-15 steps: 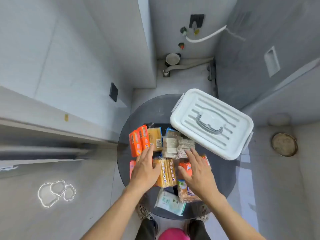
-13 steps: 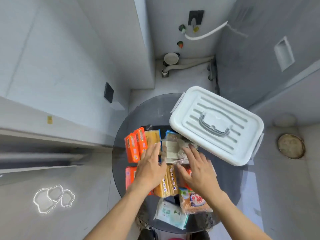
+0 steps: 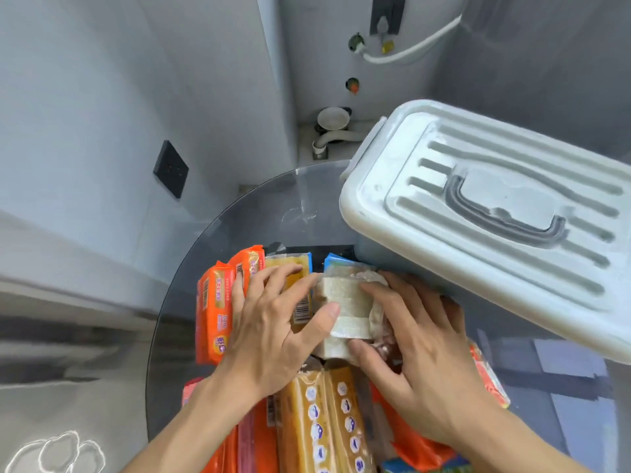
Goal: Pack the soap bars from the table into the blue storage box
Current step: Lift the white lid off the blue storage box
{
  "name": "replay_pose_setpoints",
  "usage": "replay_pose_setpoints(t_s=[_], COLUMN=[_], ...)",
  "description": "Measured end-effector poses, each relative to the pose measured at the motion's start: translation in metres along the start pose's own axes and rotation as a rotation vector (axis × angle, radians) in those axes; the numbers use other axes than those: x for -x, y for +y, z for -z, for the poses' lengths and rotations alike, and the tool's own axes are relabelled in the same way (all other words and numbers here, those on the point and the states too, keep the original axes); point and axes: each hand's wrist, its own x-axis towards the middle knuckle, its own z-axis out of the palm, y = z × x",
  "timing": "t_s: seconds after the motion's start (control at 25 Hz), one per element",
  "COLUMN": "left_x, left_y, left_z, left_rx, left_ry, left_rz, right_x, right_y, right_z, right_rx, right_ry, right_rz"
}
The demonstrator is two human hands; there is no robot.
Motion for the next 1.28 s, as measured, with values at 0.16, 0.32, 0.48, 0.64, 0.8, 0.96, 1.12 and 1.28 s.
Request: replay_pose_setpoints(t_s=[0.16,0.32,0.48,0.64,0.8,0.96,1.12,1.28], left_x=[-0.006,-0.007,0.01,0.025,0.038,0.038,0.01,-0.041], left_y=[-0.005,-0.009,-0.003,0.004,0.013,0.013,0.024,0.071], left_z=[-0.012,-0.013,-0.006,-0.006,-0.006,-0.005,0.001,0.01], left_rx=[0.048,0.252,0.35,0.373,0.293,0.322,-0.052,0.25], left_ry=[0.027,0.014,-0.034,-0.015,0.027,-0.031,0.282,0.522], left_rz=[-0.046,-0.142,-0.209,-0.168,-0.171,-0.15,0.019,0.031], right_x=[-0.004,-0.004,0.006,0.011,0.023,0.036,0.028,0.005], right_y=[0.007,0.013,0.009,0.009,0.008,0.005,-0.003,0.019], right_z=[-0.013,-0.021,-0.019,-0.016,-0.013,-0.007,0.025,0.049], right_rx=[-0.016,-0.036,-0.037,-0.046,-0.055,0.023,0.175,0.479], right_ry=[0.092,0.165,0.168,0.156,0.134,0.088,0.743,0.605], right_rz=[0.055,0.117,0.106,0.076,0.07,0.107,0.323,0.136])
